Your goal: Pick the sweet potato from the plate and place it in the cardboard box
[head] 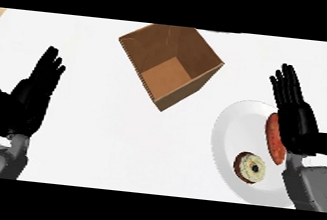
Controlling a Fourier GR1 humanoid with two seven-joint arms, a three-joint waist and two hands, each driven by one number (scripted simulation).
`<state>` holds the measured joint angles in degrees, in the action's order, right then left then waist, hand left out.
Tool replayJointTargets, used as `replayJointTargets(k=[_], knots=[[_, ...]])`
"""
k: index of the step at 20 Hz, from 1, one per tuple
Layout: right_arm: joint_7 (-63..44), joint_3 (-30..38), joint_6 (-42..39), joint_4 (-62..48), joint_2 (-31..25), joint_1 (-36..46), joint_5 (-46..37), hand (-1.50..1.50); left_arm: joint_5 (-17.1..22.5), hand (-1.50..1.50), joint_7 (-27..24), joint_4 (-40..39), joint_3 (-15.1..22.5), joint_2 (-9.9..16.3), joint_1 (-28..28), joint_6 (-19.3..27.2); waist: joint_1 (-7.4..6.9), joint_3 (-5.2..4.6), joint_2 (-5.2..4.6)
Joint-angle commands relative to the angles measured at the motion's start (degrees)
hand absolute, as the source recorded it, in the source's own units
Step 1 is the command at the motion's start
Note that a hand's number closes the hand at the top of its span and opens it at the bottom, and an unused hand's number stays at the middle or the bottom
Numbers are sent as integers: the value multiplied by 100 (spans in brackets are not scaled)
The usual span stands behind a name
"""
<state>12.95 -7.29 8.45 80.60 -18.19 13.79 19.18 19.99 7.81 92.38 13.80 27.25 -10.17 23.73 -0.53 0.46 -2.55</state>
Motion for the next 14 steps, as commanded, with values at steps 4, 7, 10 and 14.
replayJointTargets(k=[4, 7, 10, 14], knots=[[169, 779, -538, -512, -273, 787, 426, -150, -624, 0, -383, -622, 114, 206, 367, -260, 1, -43, 240], [-371, 325, 76, -987, -1941, 312, -1457, -150, -769, 0, -383, -589, 190, 367, 386, -162, 74, -223, 85], [-434, 1134, 1403, -1583, -603, 776, -717, -150, -961, 0, -450, -584, 371, 338, 559, -199, -73, -41, 214], [880, 1419, 858, -1871, -248, 377, -458, -150, -996, 0, -699, -749, 111, 293, 839, -447, 16, -42, 245]])
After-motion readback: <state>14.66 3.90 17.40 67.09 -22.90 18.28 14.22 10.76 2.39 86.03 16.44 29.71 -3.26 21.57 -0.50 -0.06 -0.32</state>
